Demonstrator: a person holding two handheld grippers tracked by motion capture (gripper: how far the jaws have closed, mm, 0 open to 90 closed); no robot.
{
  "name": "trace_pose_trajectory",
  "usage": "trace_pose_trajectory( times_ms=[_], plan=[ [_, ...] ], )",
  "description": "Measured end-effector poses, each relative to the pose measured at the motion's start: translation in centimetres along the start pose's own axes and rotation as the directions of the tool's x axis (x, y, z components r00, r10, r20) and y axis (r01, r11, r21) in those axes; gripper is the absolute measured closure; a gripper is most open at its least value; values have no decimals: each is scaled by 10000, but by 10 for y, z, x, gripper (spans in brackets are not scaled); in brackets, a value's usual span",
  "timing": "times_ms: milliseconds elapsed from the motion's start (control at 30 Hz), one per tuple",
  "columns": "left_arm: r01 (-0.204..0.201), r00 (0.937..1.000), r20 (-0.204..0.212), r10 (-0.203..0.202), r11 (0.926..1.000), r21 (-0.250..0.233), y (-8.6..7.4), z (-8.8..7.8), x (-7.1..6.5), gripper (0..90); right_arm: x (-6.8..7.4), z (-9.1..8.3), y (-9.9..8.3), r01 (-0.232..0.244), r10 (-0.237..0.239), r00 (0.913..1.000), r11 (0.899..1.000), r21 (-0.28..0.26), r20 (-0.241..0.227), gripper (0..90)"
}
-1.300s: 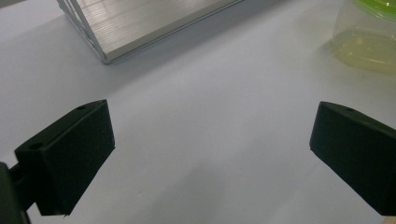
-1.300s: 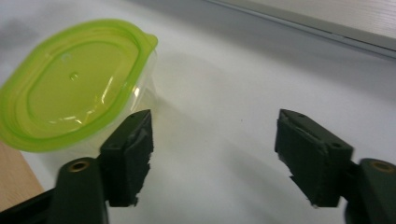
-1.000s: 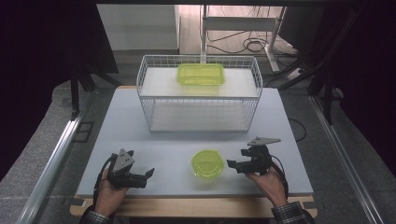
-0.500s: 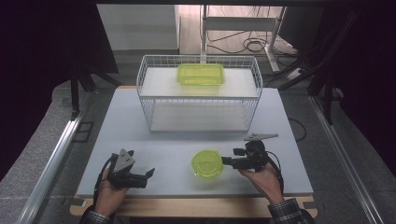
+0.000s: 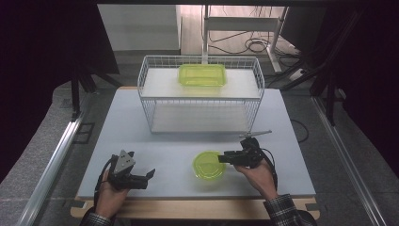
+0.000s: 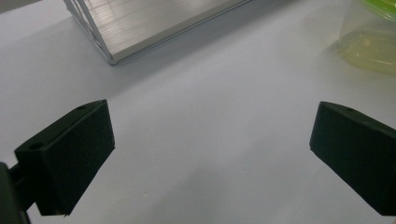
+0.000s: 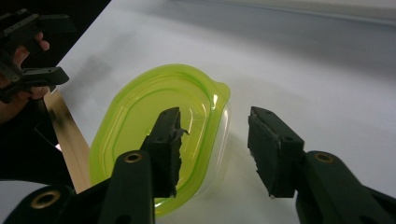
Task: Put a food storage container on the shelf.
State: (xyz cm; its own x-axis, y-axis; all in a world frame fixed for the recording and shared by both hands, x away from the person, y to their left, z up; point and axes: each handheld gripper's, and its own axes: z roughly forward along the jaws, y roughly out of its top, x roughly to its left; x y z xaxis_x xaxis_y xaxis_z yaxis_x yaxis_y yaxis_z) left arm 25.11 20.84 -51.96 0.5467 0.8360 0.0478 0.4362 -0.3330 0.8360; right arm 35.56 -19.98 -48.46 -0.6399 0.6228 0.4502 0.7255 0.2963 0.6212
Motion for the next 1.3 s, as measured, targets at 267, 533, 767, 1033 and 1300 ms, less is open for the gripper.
trace_pose_trajectory(
  times_ms=[267,533,767,1033,1300],
  plan=[
    [-21,10000,28,21,10000,13,0,0,0,0,-12,5,-2,-1065,1091,9904,9937,340,-852,680],
    [-28,10000,38,28,10000,28,0,0,0,0,-15,6,-2,-2013,2102,9675,9766,752,-1407,803],
    [-7,10000,36,7,10000,7,0,0,0,0,-16,2,0,-2191,2250,9633,9741,558,-1462,810],
    [-21,10000,41,20,10000,18,0,0,0,0,-14,-11,9,-2246,2226,9593,9744,80,-1739,810],
    [-26,10000,72,26,10000,62,0,1,0,0,-11,-25,23,-2139,1992,9609,9751,-588,-1922,810]
  ],
)
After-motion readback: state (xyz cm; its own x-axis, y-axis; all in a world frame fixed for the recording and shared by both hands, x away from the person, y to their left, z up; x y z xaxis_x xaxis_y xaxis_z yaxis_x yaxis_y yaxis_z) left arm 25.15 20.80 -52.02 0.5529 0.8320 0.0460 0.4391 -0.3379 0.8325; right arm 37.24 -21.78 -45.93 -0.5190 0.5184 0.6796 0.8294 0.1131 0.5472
